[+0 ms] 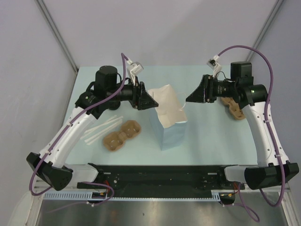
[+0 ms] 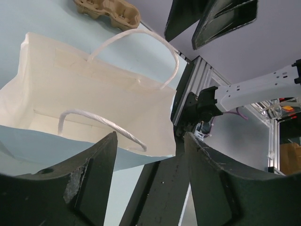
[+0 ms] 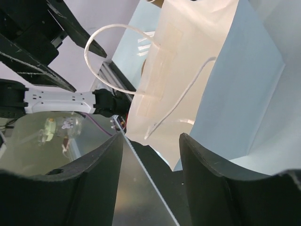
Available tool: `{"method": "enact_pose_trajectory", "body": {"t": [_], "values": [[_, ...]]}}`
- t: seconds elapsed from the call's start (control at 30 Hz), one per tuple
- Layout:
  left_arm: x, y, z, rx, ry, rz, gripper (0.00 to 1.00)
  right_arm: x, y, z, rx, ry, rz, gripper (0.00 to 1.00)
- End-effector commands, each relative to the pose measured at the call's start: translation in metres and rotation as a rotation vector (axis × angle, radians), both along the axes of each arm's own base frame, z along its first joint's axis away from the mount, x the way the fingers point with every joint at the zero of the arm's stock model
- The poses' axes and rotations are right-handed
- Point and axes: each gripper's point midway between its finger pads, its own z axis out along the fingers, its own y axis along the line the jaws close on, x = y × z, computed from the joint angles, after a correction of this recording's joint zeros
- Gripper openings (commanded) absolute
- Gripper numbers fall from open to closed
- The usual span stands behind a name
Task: Pack the takeout coffee
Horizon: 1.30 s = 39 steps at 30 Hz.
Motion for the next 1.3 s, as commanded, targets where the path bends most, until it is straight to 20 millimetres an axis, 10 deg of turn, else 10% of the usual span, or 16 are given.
{"method": "enact_pose_trajectory", "body": {"t": [0.0,0.5,0.63,0.73,1.0,1.27], "values": [[0.005,-0.007,0.016,-0.068,-0.008,-0.004,0.63,0.005,0.012,0.009,0.065,0.024,0.035,0.55],[0.010,-0.014,0.011,-0.073,0.028,-0.027,0.32,0.000,0.029,-0.011,0.140,0.196,0.120,0.39],[0.005,-0.011,0.012,-0.072,0.025,-0.041,0.16,-0.009,0.027,-0.003,0.159,0.192,0.133,0.01],[-0.001,-0.004,0.017,-0.079,0.018,-0.059,0.00,-0.017,0.019,0.008,0.185,0.180,0.126,0.00],[-0.004,0.020,0.024,-0.065,0.006,-0.071,0.00,-0.038,0.001,0.022,0.215,0.187,0.104,0.00],[0.003,0.030,-0.010,-0.027,0.067,-0.027,0.00,-0.039,-0.026,-0.028,0.049,0.195,0.055,0.00]]}}
